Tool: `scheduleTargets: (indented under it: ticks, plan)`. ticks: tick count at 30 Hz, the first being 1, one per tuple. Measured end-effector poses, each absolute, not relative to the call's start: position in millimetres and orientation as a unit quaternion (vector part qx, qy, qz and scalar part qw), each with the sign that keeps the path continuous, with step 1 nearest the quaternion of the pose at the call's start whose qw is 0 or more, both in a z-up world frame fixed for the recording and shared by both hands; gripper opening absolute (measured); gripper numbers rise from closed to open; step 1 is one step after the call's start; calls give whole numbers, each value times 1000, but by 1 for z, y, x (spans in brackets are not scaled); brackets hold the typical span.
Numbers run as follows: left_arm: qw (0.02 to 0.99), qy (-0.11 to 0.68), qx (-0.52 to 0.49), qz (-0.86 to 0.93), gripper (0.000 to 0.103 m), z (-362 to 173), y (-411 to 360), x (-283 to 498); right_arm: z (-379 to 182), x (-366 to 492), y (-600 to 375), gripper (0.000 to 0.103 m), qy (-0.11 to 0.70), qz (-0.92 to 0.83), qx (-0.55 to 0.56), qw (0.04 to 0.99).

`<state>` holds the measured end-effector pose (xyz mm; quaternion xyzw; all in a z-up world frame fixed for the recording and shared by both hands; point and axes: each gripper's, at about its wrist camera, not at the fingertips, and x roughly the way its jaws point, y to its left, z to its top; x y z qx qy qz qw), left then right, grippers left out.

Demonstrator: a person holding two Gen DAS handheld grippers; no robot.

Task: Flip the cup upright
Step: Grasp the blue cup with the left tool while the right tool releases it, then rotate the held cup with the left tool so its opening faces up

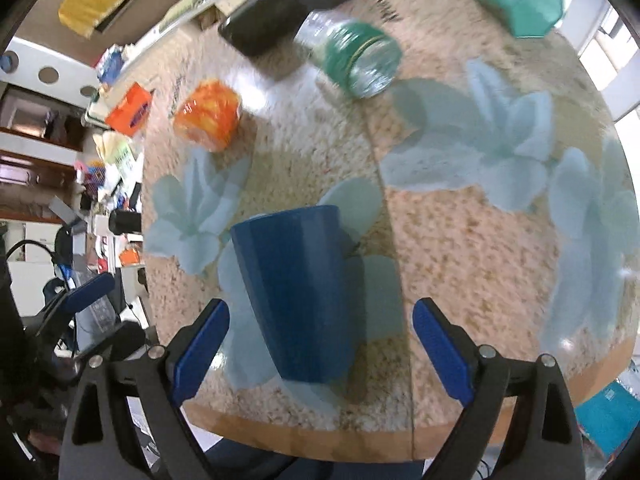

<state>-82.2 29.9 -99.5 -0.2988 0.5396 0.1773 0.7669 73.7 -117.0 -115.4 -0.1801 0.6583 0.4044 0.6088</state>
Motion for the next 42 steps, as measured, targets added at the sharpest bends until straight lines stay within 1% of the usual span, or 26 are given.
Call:
scheduleTargets:
  ticks: [5, 8, 10, 22, 31, 42]
  plan:
    - [761, 543, -308, 177, 103, -91, 23, -62, -102, 91, -151, 93, 646, 401, -165, 628]
    - [754, 552, -306, 182, 103, -94, 16, -46, -97, 94, -151, 93, 639, 397, -159, 639]
    - [746, 563, -301, 189, 103, -100, 10, -33, -96, 89, -146, 95, 637, 396, -152, 643]
    - [694, 611, -311, 222, 103, -146, -16, 25, -106, 143, -180, 95, 652, 428, -141, 610]
    - [652, 636, -311, 273, 103, -181, -7, 37, -125, 156, -180, 95, 658, 454, -161, 578]
    - [627, 633, -341, 300, 103, -211, -5, 36, -136, 163, -176, 95, 660, 473, -174, 557]
